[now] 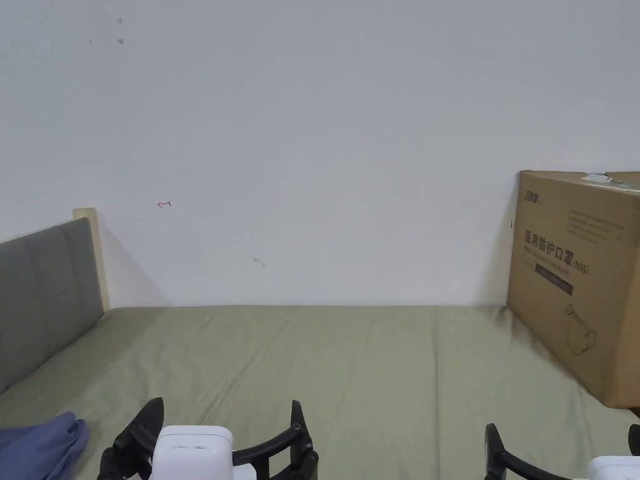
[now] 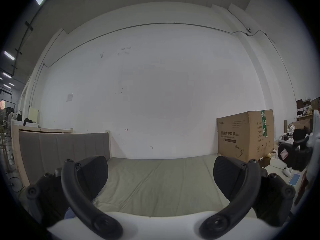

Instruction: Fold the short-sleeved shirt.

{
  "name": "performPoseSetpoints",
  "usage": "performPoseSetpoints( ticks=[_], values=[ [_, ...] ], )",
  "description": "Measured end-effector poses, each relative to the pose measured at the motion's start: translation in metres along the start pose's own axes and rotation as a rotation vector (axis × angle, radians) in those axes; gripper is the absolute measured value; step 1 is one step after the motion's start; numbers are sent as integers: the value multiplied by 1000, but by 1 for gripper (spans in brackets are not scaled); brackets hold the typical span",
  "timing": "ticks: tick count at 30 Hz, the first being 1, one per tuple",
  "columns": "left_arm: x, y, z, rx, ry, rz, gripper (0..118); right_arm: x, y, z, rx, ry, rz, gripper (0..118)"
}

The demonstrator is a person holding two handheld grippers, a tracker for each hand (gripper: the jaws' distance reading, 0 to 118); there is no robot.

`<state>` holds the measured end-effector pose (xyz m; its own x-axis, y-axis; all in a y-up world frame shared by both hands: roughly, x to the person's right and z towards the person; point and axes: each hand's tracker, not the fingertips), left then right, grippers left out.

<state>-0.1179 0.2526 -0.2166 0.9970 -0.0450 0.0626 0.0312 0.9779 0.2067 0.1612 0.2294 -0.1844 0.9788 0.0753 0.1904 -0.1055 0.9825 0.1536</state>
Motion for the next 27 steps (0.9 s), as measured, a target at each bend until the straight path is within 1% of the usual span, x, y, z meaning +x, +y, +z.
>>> performPoseSetpoints(
  ticks=[2, 6, 8, 9, 10, 12, 17, 21, 24, 27],
  values=[
    [0, 1, -1, -10, -2, -10, 118, 1, -2, 0, 0, 2, 31, 118],
    [-3, 2, -5, -35, -28, 1, 118, 1, -1, 3, 16, 3, 39, 118],
    [-3, 2, -5, -37, -33, 18, 118, 1, -2, 1, 19, -21, 46, 118],
    [-4, 1, -5, -38, -38, 26, 118, 2, -2, 0, -12, -61, 61, 118],
    [-5, 1, -4, -35, -44, 32, 118, 4, -2, -2, -25, -71, 58, 118],
    [-3, 1, -4, -32, -44, 33, 118, 8, -2, -3, -20, -49, 33, 118],
    [-2, 1, -6, -47, -29, 27, 118, 9, 1, -7, -61, -5, 26, 118],
    [-1, 2, -9, -64, -9, 21, 118, 8, 3, -5, -47, -24, 2, 118],
    [0, 3, -10, -74, -25, 11, 118, 13, 7, -3, -38, -10, -35, 118],
    [4, 3, -9, -74, -24, -14, 117, 16, 12, -4, -62, -2, -48, 118]
  ],
)
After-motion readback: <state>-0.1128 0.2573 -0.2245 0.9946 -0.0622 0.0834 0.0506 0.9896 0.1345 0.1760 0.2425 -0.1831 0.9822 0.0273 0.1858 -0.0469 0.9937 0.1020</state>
